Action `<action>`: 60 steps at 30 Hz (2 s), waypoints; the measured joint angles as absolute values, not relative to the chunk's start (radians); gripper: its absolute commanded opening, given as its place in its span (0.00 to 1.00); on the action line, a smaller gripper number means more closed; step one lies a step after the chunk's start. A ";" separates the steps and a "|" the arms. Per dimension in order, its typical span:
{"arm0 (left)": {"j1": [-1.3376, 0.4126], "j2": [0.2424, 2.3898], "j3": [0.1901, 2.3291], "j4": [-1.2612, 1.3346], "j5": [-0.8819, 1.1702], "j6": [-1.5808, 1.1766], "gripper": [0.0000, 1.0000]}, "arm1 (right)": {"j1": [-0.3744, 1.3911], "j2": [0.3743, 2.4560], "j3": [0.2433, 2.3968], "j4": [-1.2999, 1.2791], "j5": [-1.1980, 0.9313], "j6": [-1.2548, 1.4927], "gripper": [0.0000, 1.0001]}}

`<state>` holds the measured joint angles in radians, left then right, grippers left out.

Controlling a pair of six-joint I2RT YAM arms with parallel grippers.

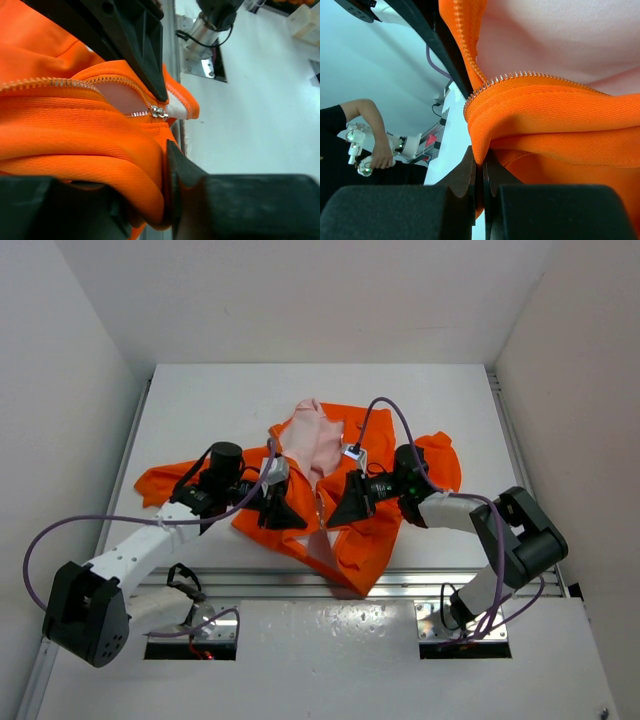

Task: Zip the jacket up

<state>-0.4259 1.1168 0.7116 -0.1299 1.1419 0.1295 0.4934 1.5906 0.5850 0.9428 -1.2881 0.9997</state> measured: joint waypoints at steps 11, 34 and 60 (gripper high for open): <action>-0.434 1.188 0.738 -0.089 1.215 -0.004 0.49 | 0.493 1.590 0.585 0.944 -1.287 1.006 0.00; -0.453 1.205 0.738 -0.031 1.187 0.002 0.00 | 0.493 1.590 0.585 0.971 -1.281 1.049 0.00; -0.512 1.098 0.720 -0.085 1.122 0.151 0.19 | 0.471 1.583 0.586 0.994 -1.238 1.117 0.00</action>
<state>-0.5121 1.0985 0.7200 -0.0849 1.1225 0.1513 0.4706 1.5833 0.5858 0.9943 -1.2385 1.1168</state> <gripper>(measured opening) 0.113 0.020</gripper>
